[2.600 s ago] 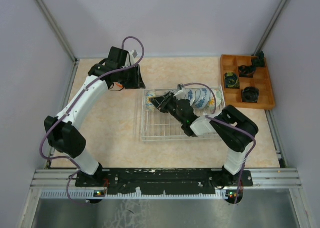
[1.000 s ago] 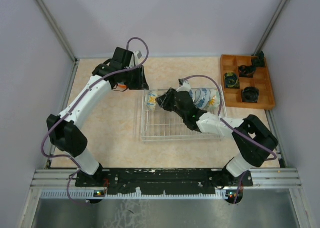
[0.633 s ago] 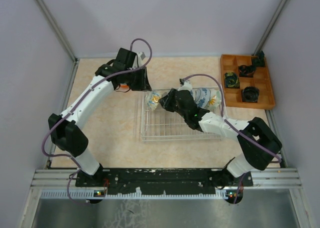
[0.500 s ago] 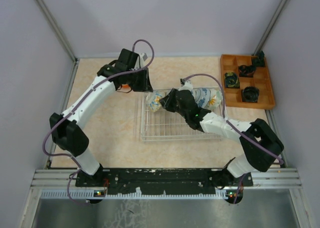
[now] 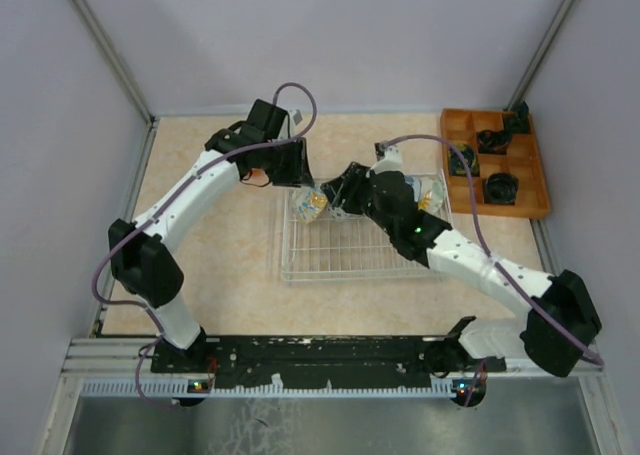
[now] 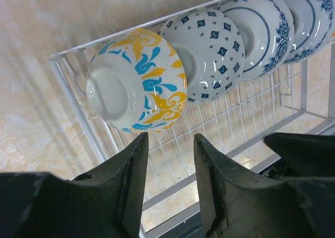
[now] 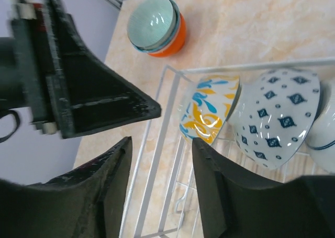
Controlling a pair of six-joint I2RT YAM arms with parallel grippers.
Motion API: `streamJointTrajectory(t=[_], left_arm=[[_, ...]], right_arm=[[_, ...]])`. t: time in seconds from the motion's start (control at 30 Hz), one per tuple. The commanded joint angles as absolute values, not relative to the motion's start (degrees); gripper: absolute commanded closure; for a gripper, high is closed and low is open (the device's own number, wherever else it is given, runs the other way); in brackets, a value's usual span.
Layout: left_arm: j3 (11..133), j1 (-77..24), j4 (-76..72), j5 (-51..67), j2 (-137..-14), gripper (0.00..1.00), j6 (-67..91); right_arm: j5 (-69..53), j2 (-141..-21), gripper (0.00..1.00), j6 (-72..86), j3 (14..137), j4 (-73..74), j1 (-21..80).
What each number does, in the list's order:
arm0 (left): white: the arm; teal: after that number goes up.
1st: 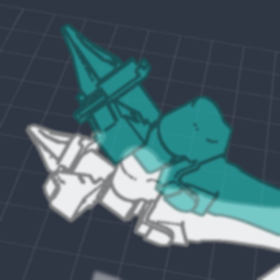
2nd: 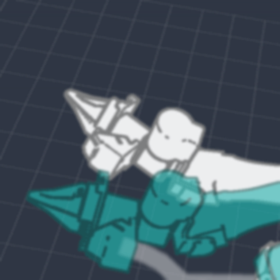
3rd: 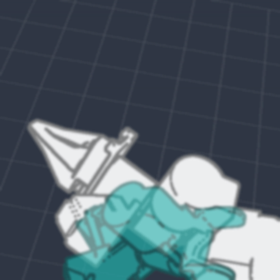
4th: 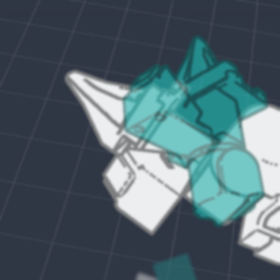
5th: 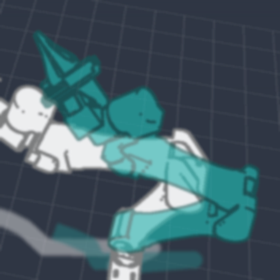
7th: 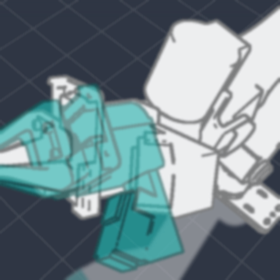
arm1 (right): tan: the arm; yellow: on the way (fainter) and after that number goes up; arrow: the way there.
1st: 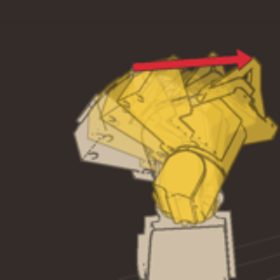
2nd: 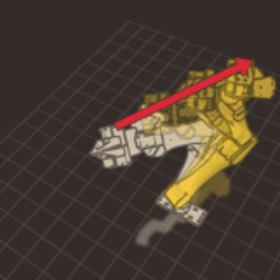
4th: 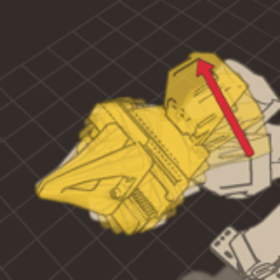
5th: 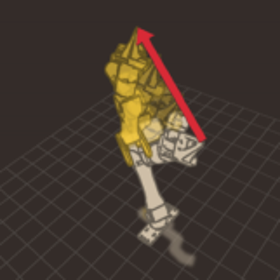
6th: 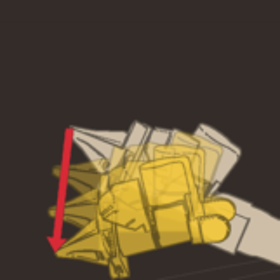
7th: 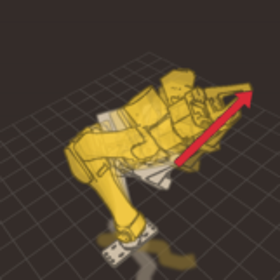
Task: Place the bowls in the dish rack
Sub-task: Place the bowl in the dish rack.
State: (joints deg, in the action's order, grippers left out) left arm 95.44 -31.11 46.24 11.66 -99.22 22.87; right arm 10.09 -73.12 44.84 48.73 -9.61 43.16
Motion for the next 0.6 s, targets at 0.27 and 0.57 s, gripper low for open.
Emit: streamJointTrajectory(t=[0.27,0.57], left_arm=[[93.8,-31.4,46.7,8.5,-88.1,0.39,24.2],[84.6,-32.4,48.4,8.1,-78.1,0.18,27.7]], right_arm=[[9.5,-55.5,0.01,31.9,59.6,25.2,38.1],[18.4,-44.2,0.06,30.4,56.2,43.8,34.6]])
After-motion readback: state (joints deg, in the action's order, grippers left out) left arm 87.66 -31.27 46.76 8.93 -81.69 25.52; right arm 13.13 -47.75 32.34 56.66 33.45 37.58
